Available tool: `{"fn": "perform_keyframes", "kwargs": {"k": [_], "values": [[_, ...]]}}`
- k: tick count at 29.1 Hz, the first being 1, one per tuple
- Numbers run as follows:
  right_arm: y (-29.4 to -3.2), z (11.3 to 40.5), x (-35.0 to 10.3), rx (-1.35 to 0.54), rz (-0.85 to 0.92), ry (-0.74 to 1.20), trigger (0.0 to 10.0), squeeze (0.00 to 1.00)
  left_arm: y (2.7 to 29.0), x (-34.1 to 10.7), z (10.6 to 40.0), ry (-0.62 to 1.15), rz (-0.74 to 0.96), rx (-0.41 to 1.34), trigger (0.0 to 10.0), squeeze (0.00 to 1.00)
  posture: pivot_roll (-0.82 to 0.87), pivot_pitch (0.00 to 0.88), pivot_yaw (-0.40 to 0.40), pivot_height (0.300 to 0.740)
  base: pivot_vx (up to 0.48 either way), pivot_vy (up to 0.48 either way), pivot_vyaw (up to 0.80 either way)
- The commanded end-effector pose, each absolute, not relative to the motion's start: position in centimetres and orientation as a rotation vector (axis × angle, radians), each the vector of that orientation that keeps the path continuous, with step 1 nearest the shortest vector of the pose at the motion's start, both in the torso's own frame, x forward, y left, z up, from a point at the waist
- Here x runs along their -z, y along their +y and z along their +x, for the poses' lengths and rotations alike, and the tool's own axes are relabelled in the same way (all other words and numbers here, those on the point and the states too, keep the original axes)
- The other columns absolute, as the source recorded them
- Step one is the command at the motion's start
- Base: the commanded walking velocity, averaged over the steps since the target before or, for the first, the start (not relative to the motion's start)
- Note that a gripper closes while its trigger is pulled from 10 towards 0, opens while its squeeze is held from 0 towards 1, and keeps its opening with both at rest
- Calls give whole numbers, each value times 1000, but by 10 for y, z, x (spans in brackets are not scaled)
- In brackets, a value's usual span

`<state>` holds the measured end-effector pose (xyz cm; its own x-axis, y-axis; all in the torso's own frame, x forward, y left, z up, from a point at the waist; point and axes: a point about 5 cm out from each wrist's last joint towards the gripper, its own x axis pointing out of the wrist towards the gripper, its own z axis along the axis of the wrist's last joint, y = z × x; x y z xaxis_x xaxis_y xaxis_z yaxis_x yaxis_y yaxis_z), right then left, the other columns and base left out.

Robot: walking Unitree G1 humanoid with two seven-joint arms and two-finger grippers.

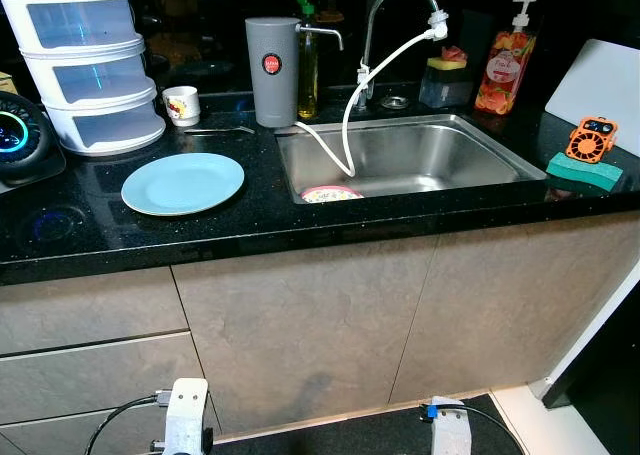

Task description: Kitchen organization

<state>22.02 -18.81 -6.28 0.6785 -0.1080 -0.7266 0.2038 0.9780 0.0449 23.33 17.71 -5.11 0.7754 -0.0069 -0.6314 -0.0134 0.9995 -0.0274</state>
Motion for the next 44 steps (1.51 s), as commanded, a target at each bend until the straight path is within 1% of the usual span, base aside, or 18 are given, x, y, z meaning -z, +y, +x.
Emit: {"fn": "perform_keyframes", "kwargs": {"k": [1, 7, 23, 28, 32, 36, 40, 41, 44], "values": [[-187, 217, 65, 175, 122, 820, 10000, 0, 180, 51, 233, 679, -25, -1, 10000, 0, -30, 14, 18, 740, 0, 0, 0], [-188, 220, 63, 169, 105, 810, 10000, 0, 182, 52, 232, 686, -38, -27, 10000, 0, -23, 8, 16, 740, 0, 0, 0], [-194, 222, 60, 188, 75, 786, 10000, 0, 177, 51, 234, 683, -38, -4, 10000, 0, -33, 10, 18, 740, 0, 0, 0], [-192, 220, 62, 162, 58, 784, 10000, 0, 179, 52, 233, 696, -61, -45, 10000, 0, -28, 3, 6, 740, 0, 0, 0], [-191, 222, 61, 172, 76, 777, 10000, 0, 175, 52, 233, 693, -20, 16, 10000, 0, -32, 9, 21, 740, 0, 0, 0], [-187, 222, 61, 138, 87, 779, 10000, 0, 177, 55, 229, 710, -15, -3, 10000, 0, -34, 6, 17, 740, 0, 0, 0], [-188, 222, 61, 149, 93, 776, 10000, 0, 176, 54, 229, 705, -15, 14, 10000, 0, -37, 6, 23, 740, 0, 0, 0], [-189, 221, 61, 155, 95, 776, 10000, 0, 175, 55, 229, 705, -6, 26, 10000, 0, -41, 1, 8, 740, 0, 0, 0], [-189, 220, 62, 141, 79, 785, 10000, 0, 176, 55, 229, 713, -8, 7, 10000, 0, -32, 7, 7, 740, 0, 0, 0]]}}
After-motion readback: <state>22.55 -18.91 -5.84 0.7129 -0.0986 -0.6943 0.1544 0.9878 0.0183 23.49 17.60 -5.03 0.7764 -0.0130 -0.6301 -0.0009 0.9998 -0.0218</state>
